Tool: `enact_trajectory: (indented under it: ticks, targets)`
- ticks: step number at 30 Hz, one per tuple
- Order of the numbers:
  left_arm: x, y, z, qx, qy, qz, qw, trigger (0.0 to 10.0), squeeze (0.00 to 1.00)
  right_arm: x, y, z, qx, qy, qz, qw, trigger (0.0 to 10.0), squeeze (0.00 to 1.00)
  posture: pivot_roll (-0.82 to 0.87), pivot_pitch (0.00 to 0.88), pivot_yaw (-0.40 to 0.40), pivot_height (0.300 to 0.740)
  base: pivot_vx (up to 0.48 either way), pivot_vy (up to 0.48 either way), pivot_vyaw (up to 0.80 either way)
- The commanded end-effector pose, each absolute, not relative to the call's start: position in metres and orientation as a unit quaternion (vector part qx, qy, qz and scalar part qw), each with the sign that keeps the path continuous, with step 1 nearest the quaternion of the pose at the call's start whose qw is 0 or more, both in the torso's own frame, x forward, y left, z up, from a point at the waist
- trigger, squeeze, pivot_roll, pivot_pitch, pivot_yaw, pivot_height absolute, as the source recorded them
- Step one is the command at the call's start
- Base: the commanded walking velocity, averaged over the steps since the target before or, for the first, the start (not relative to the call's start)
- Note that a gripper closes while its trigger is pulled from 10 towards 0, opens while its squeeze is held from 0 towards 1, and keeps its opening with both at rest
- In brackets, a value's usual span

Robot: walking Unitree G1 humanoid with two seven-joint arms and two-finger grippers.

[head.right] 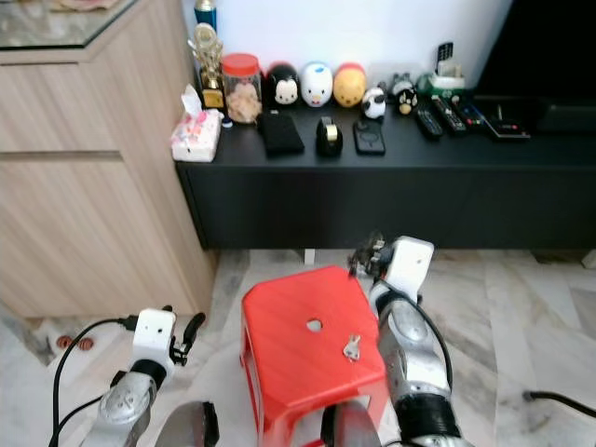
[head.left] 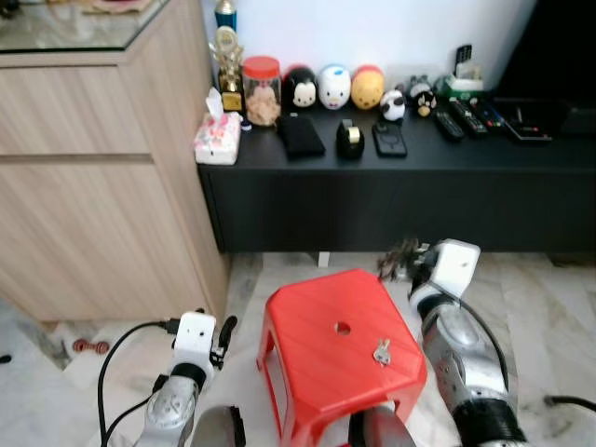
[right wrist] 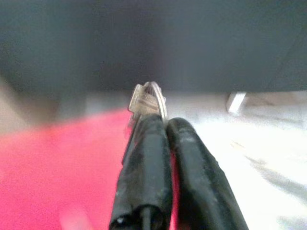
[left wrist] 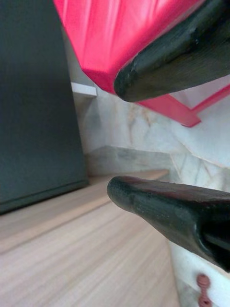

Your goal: Hang keys on a hook

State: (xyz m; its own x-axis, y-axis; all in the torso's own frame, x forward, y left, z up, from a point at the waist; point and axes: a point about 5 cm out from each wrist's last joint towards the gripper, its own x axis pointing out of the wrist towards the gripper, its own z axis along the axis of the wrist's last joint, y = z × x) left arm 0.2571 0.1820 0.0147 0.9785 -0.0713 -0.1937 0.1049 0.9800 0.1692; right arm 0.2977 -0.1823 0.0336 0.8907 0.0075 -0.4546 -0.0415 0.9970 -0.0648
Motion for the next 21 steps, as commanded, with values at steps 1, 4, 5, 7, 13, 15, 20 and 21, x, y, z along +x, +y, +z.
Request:
enact_trajectory:
  ticks: [1,4,5,7,13,15,20,21]
  targets:
    - [0.257,0.183,0.014,0.089,0.092,-0.041,0.991,10.0,0.00,0.304,-0.187,0.045,-0.064,0.208,0.025,0.976,10.0,0.00,-0.01,0.000,-0.048,0.618,0.000,0.000,0.00]
    - [0.256,0.184,0.013,0.091,0.092,-0.042,0.991,10.0,0.00,0.317,-0.188,0.069,-0.020,0.174,0.039,0.984,10.0,0.00,-0.03,0.000,-0.042,0.618,0.000,0.000,0.00]
    - [0.255,0.184,0.012,0.091,0.094,-0.043,0.990,10.0,0.00,0.318,-0.187,0.070,-0.070,0.185,0.063,0.978,10.0,0.00,-0.03,0.000,-0.042,0.618,0.000,0.000,0.00]
    - [0.255,0.184,0.011,0.091,0.095,-0.044,0.990,10.0,0.00,0.319,-0.188,0.069,-0.130,0.195,0.084,0.968,10.0,0.00,-0.03,0.000,-0.042,0.618,0.000,0.000,0.00]
    - [0.254,0.180,0.010,0.088,0.092,-0.046,0.991,10.0,0.00,0.329,-0.196,0.079,-0.256,0.182,0.084,0.946,10.0,0.00,-0.02,0.000,-0.046,0.618,0.000,0.000,0.00]
    - [0.253,0.179,0.010,0.088,0.092,-0.047,0.991,10.0,0.00,0.327,-0.193,0.074,-0.120,0.220,0.064,0.966,10.0,0.00,-0.02,0.000,-0.047,0.618,0.000,0.000,0.00]
    - [0.253,0.178,0.009,0.086,0.091,-0.048,0.991,10.0,0.00,0.318,-0.187,0.062,-0.242,0.249,0.154,0.925,10.0,0.00,-0.02,0.000,-0.050,0.618,0.000,0.000,0.00]
    - [0.253,0.178,0.009,0.086,0.091,-0.048,0.991,10.0,0.00,0.318,-0.187,0.062,-0.249,0.247,0.154,0.924,10.0,0.00,-0.02,0.000,-0.050,0.618,0.000,0.000,0.00]
